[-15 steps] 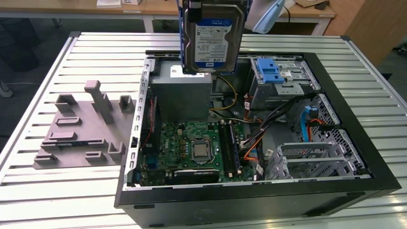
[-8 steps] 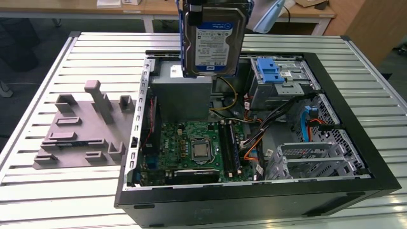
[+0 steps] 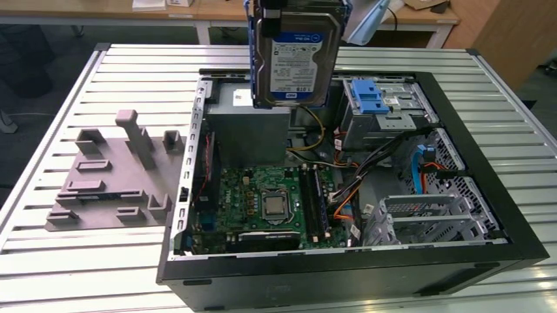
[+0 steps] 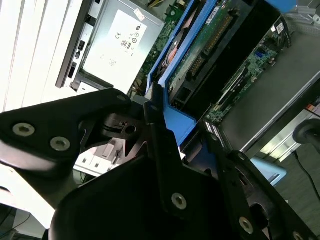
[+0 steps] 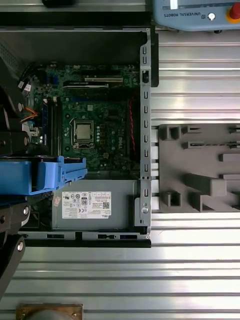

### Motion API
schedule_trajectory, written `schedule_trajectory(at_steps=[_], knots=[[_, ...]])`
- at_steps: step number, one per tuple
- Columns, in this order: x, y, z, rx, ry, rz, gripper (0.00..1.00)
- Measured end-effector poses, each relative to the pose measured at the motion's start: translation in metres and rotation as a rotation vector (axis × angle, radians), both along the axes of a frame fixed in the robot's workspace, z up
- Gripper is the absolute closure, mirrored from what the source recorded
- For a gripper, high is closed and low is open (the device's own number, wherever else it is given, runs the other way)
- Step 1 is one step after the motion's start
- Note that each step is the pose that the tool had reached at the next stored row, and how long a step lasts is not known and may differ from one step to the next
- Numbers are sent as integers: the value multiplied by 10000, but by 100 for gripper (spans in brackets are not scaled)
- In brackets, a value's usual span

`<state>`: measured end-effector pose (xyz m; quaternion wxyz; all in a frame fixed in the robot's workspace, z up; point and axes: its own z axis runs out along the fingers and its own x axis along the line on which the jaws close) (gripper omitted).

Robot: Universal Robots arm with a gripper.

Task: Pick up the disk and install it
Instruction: 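Pick up the disk, then insert the disk into the insertion slot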

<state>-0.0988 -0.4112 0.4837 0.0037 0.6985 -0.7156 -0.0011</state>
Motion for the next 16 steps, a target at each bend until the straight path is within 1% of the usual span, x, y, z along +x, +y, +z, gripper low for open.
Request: schedule_trajectory(at_steps=[7,13,16], knots=[[90,-12,0,0,0,0,64],[103,-13,0,1,-1,0,64],[103,-29,0,1,-1,1,64]])
